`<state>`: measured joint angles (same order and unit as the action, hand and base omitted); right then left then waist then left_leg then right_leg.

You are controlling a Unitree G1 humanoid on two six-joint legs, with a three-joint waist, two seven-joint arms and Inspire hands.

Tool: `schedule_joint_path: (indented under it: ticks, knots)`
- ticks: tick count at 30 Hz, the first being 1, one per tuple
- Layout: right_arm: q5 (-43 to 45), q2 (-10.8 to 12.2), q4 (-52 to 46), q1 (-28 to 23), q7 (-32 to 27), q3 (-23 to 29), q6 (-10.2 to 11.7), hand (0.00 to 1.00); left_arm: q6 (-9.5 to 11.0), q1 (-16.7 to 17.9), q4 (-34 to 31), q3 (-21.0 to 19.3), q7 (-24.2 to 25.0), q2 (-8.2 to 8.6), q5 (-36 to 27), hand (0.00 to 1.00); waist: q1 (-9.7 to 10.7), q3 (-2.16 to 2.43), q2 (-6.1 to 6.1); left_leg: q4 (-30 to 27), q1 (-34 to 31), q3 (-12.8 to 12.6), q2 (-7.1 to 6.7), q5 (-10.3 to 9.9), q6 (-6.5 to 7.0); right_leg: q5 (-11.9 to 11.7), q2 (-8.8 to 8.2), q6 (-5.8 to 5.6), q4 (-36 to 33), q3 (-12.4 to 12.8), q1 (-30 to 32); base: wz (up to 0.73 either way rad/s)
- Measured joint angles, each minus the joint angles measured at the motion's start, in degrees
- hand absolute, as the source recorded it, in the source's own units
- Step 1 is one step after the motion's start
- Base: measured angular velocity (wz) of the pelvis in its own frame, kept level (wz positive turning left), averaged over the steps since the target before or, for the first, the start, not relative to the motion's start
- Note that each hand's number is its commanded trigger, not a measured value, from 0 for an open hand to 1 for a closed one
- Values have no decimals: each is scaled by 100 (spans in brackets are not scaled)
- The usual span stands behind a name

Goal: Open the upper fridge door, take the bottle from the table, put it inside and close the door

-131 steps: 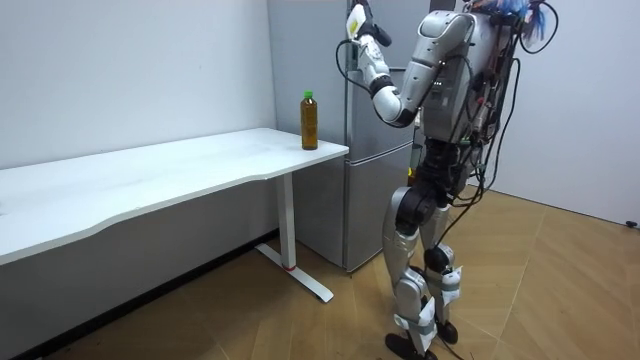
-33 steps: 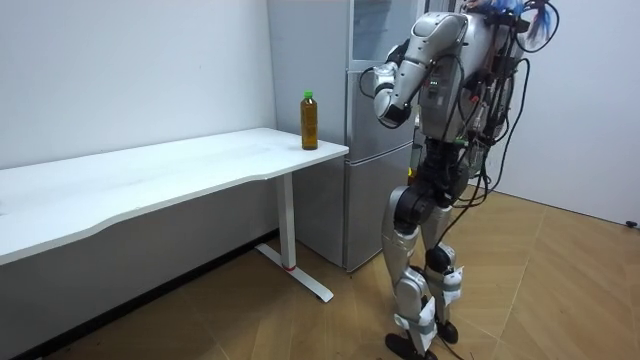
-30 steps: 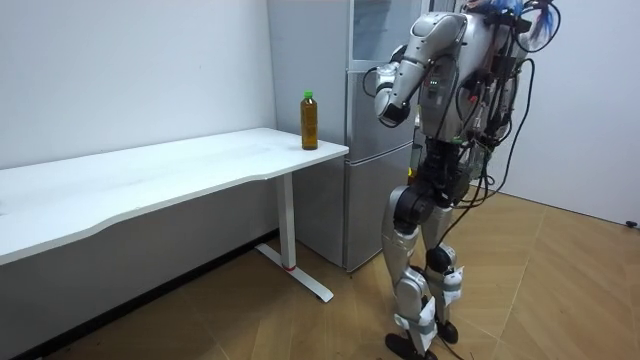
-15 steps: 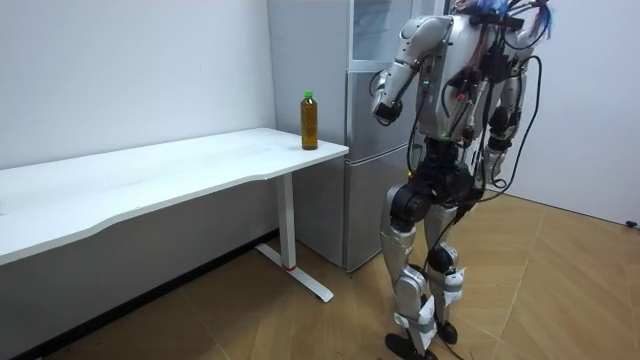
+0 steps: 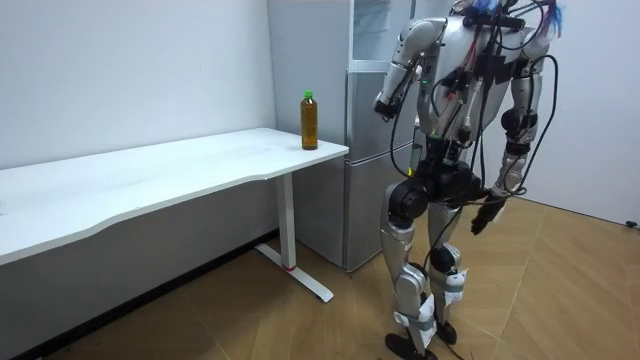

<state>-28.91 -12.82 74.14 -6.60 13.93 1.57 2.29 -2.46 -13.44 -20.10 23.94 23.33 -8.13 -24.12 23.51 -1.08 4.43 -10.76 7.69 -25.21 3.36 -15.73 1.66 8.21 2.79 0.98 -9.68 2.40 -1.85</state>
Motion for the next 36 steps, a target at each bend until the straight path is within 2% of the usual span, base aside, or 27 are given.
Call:
schedule_joint_path:
  ticks: [4,6,9,18,27,31,34,36]
  knots:
    - [305,-64,130,-10,-4,55,-64,0,0,-208,101,116,1,0,-1,0,96,-8,13,3,1,-140,30,-16,-31,-6,38,16,-7,142,79,-23]
    - [492,-76,146,-30,-5,87,-175,0,1,-273,133,177,89,-18,-1,0,133,-16,24,3,33,-239,53,-31,-57,-11,104,25,-11,225,89,-20]
    - [508,-71,138,-41,-5,82,-267,0,2,-277,141,251,166,-39,-9,0,140,-19,25,1,66,-320,86,-54,-93,-18,120,40,-16,223,90,-20]
    - [501,-72,0,37,-33,54,-286,0,1,-302,281,320,241,-46,-41,0,115,-29,4,-65,-15,-307,117,-49,-108,-1,119,78,-111,219,201,0]
    - [491,-71,-37,27,-10,20,-286,0,5,-307,279,318,256,-37,-69,0,90,-21,-15,-101,-61,-235,116,-43,-114,1,96,84,-85,176,177,3]
    - [415,-72,-39,49,-52,-265,-288,0,6,-312,279,318,231,-35,-81,0,-62,-2,-50,-143,-158,-77,95,-31,-99,1,45,83,-96,-10,195,19]
    - [413,-46,-31,89,-122,-281,-285,0,6,-313,278,267,212,-52,-85,0,-290,7,-87,-219,-226,96,90,-24,-87,2,-10,83,-77,-266,150,31]
    - [421,-40,-45,125,-201,-293,-262,0,8,-313,279,242,196,-75,-48,0,-413,13,-95,-283,-298,297,75,-7,-62,6,-74,83,6,-553,71,49]
